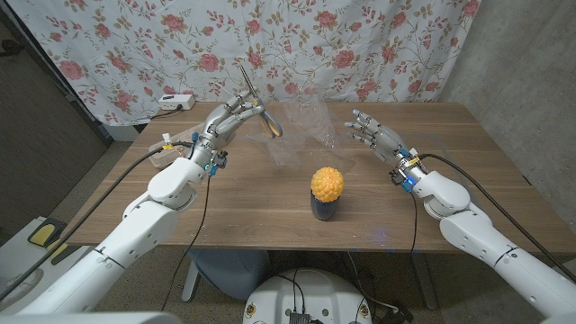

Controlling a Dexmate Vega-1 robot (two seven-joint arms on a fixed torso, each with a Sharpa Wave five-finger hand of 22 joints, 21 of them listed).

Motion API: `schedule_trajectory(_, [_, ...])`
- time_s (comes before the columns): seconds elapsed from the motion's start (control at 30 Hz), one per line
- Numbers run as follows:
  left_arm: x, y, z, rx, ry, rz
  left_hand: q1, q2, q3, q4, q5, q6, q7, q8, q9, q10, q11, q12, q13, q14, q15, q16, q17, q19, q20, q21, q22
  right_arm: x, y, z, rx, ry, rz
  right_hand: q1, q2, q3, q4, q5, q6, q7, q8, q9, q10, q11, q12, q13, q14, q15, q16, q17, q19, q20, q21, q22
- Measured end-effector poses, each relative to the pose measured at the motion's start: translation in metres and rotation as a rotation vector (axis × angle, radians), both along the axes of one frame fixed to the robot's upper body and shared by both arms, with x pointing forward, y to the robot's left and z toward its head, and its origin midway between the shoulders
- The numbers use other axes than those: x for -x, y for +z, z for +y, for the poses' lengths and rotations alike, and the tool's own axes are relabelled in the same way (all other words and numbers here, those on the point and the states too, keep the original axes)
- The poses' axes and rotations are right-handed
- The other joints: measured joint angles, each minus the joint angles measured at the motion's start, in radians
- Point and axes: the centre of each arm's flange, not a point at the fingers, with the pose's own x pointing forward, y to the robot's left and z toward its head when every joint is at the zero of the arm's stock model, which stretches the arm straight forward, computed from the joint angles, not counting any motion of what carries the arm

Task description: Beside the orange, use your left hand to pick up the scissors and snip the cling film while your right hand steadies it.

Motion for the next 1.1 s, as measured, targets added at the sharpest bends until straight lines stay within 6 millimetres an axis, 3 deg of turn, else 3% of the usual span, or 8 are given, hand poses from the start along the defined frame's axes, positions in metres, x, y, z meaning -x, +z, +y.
schedule_trajectory(0.33, [-0.002,0.003,-0.002,-0.027,-0.035,0.007,0.0,0.0,0.0,0.0,0.0,-0.004,-0.004,0.0,0.0,-0.001,-0.001,-0.003,0.0,-0.013,0.002,0.0,0.001,0.0,0.0,0.0,0.0,0.009,0.001,0.005,0.028,0.027,-0.016,0.014,-0.005,0.004,-0.004,0.0,0.0,0.0,0.0,0.0,0.033,-0.006,0.008,0.005,0.013,-0.012,0.01,0.0,0.0,0.0,0.0,0.0])
schedule_trajectory(0.67, [-0.006,0.004,-0.007,-0.037,-0.084,0.016,0.0,0.0,0.0,0.0,-0.001,-0.004,-0.004,0.0,0.0,-0.007,-0.007,0.001,0.0,-0.013,0.002,0.0,0.001,-0.013,0.002,-0.008,0.0,0.017,0.001,0.01,0.042,0.047,-0.027,0.077,0.001,0.033,-0.003,0.0,0.004,0.004,0.008,0.0,0.113,-0.027,0.027,0.014,0.061,-0.043,0.025,-0.005,0.005,-0.004,0.006,0.0])
schedule_trajectory(1.1, [-0.01,0.004,-0.013,-0.038,-0.138,0.017,-0.003,0.003,-0.001,-0.001,-0.004,-0.004,-0.004,0.0,0.0,-0.007,-0.007,0.0,0.006,-0.013,0.002,0.0,0.006,-0.023,0.002,-0.008,0.0,0.02,0.0,0.023,0.068,0.095,-0.028,0.141,-0.007,0.055,-0.003,0.0,-0.021,0.002,0.008,0.0,0.101,-0.034,0.016,0.019,0.058,-0.041,0.025,-0.005,0.029,0.0,0.01,0.0])
